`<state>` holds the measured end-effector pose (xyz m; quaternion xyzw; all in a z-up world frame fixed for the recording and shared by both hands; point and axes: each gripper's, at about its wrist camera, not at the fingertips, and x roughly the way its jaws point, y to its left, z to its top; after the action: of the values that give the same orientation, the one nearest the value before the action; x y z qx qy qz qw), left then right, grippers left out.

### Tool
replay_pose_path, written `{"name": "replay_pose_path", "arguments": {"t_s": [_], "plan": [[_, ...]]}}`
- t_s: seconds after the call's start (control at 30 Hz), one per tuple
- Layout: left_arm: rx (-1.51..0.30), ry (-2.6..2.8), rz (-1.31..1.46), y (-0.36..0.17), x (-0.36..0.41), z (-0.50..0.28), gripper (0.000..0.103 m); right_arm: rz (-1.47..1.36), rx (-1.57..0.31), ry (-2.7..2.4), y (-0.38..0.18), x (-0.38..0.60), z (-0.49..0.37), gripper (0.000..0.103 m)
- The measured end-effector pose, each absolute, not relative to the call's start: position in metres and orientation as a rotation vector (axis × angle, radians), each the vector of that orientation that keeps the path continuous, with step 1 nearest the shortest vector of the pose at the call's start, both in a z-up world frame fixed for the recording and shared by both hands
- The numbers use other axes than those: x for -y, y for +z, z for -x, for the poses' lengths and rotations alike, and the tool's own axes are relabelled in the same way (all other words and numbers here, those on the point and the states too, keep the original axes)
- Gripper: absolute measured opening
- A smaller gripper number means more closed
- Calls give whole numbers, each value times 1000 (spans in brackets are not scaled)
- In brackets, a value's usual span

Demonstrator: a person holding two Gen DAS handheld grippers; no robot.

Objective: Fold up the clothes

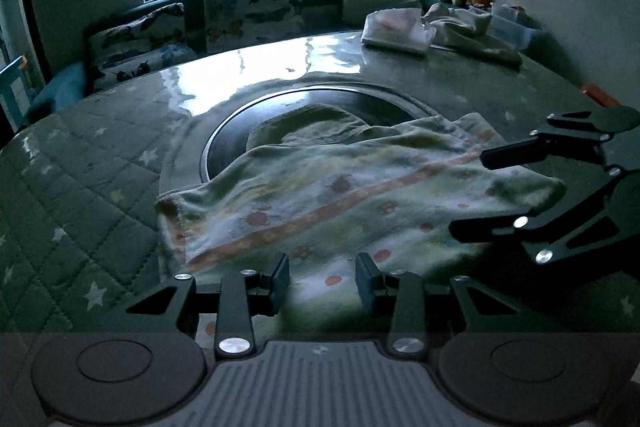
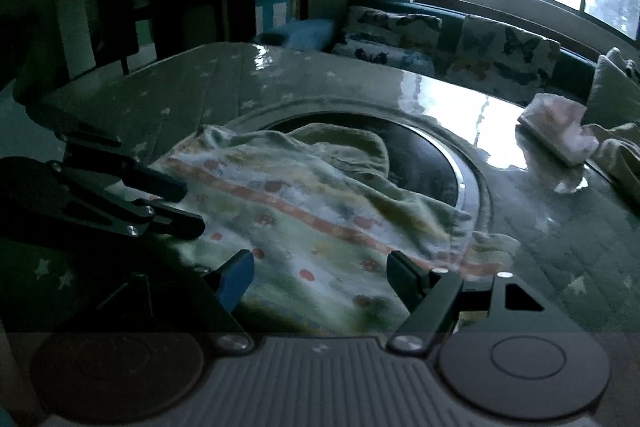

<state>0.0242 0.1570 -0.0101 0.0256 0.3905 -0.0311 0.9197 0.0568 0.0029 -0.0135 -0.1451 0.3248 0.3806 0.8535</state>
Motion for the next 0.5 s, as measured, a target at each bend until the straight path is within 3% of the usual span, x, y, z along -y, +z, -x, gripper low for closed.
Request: {"name": "replay_pose_path", "arguments": {"t_s": [0.37, 0.5], "plan": [[-787, -56, -42, -5, -163, -21, 41, 283, -700, 739, -15, 18, -55, 73], [-791, -37, -34, -7, -168, -21, 41, 284, -711, 718, -19, 18, -59, 68]]}}
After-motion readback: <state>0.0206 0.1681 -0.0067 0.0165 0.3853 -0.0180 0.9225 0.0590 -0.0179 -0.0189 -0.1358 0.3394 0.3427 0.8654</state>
